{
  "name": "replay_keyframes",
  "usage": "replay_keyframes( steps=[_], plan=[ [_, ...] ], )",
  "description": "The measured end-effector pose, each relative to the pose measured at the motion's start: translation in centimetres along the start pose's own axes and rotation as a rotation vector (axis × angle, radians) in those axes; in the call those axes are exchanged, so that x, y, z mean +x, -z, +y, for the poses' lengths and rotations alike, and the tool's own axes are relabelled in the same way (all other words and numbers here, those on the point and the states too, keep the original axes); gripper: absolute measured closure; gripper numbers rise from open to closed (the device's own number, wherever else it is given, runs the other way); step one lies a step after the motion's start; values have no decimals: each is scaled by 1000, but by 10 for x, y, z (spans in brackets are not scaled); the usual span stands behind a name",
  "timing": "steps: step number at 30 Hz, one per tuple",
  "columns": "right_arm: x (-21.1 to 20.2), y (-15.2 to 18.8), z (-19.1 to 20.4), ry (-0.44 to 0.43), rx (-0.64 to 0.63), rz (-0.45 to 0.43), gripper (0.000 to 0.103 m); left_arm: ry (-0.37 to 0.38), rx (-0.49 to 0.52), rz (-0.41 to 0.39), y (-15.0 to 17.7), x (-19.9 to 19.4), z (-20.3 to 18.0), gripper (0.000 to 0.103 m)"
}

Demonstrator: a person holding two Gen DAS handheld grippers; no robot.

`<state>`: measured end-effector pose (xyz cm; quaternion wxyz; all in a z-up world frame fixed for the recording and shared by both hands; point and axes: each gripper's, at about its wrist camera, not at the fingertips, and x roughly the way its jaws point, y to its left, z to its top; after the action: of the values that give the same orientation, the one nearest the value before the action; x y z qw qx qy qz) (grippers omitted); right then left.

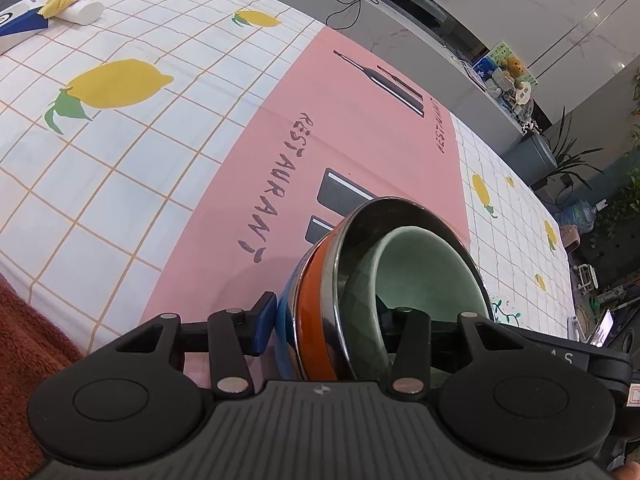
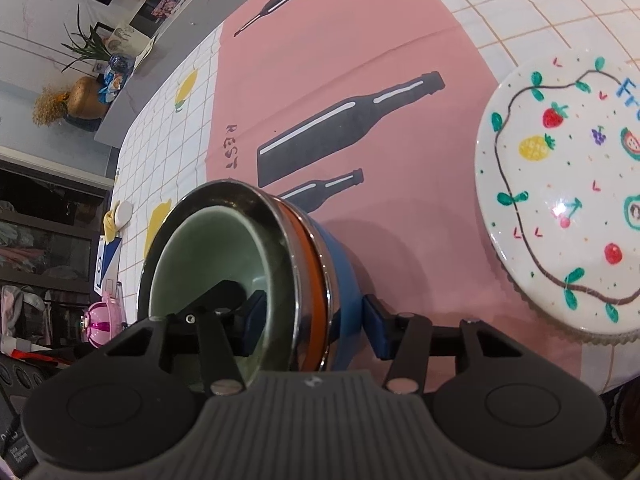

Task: Organize plates and bowls
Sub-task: 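Lift the bowl stack with both grippers and carry it over the 'Fruity' plate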

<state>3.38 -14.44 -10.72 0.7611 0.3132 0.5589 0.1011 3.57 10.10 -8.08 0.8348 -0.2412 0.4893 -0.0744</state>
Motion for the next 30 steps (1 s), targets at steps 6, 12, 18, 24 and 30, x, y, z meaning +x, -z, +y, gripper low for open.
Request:
replay_keyframes(
  steps=[6, 12, 18, 24, 30],
  plan=[
    [1, 2, -2, -21, 21, 12, 55, -8, 0, -11, 1, -5, 2, 52],
    [-10, 4, 2, -36, 3, -15, 55, 12, 18, -41, 1, -16, -5, 52],
    [-30, 8, -5, -51, 2, -50, 55, 30, 53, -57, 8, -25, -23, 52],
    [-57, 12, -20, -66, -5, -64, 55, 43, 93, -53, 19, -32, -49, 52],
    [-92, 6, -42, -84, -6, -94, 55, 81, 153, -50, 26, -33, -87, 52]
  ],
)
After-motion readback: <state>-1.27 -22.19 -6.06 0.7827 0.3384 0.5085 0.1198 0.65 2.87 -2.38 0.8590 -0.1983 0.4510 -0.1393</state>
